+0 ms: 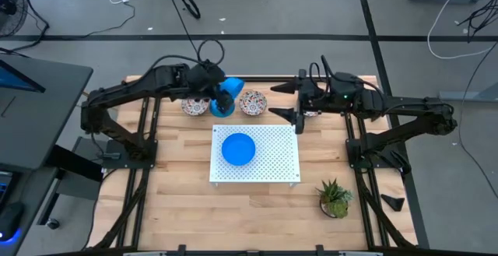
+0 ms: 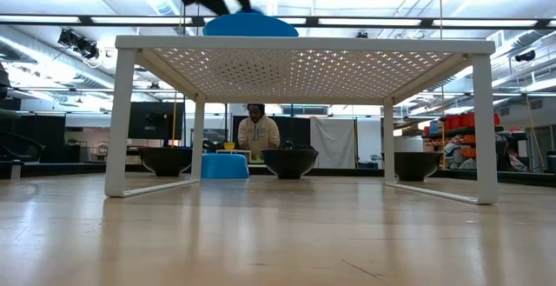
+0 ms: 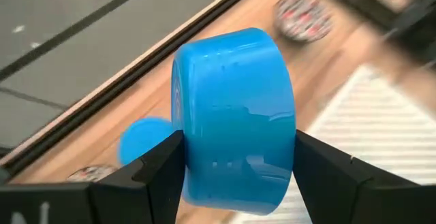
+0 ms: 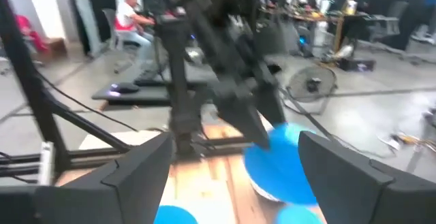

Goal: Pick & Place Mini bowls
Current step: Stack the left blue bowl on top of the blue bowl on the shelf

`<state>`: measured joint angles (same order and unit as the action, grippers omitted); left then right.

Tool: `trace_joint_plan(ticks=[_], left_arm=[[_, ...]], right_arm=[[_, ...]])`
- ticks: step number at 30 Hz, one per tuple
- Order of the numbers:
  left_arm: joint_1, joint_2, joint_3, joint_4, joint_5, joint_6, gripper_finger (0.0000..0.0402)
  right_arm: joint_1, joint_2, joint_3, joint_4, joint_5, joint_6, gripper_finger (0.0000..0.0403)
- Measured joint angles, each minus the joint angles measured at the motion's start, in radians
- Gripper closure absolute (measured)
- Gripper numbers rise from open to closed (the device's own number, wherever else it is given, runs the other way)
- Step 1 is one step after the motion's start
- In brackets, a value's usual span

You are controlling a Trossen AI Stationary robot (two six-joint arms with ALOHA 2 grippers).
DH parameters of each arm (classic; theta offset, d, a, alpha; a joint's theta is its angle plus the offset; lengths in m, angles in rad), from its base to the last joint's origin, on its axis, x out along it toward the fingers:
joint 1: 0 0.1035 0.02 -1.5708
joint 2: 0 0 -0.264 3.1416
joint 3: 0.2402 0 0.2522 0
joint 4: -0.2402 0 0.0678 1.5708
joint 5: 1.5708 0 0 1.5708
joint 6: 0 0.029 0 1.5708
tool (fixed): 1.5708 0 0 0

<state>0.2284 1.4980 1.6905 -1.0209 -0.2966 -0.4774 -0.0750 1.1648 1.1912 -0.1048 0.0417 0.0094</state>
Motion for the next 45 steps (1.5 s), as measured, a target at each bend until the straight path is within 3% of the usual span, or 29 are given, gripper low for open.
trace_joint_plan(ticks=[5, 10, 17, 25, 34, 40, 45], left_arm=[[-0.004, 0.000, 0.080, 0.002, 0.088, -0.076, 0.0163], [0.004, 0.000, 0.124, 0.003, 0.230, -0.204, 0.0163], [0.028, 0.000, 0.127, 0.005, 0.479, -0.409, 0.0163], [0.029, 0.000, 0.127, 0.095, 0.665, -0.597, 0.0163], [0.029, 0.001, 0.127, 0.174, 0.754, -0.771, 0.0163], [0.014, 0.018, 0.127, 0.185, 0.792, -0.822, 0.0163], [0.002, 0.035, 0.129, 0.220, 0.826, -0.829, 0.0163]], right_arm=[[0.000, 0.000, 0.000, -0.065, 0.029, -0.075, 0.0082], [0.023, 0.000, 0.000, -0.148, -0.019, -0.255, 0.0082], [0.085, 0.000, 0.000, -0.192, -0.024, -0.497, 0.0082], [0.151, 0.009, 0.000, -0.186, -0.025, -0.767, 0.0082], [0.218, 0.072, 0.000, -0.185, -0.033, -0.973, 0.0082], [0.237, 0.112, 0.000, -0.182, 0.054, -1.052, 0.0087], [0.237, 0.135, 0.000, -0.184, 0.056, -1.067, 0.0100]])
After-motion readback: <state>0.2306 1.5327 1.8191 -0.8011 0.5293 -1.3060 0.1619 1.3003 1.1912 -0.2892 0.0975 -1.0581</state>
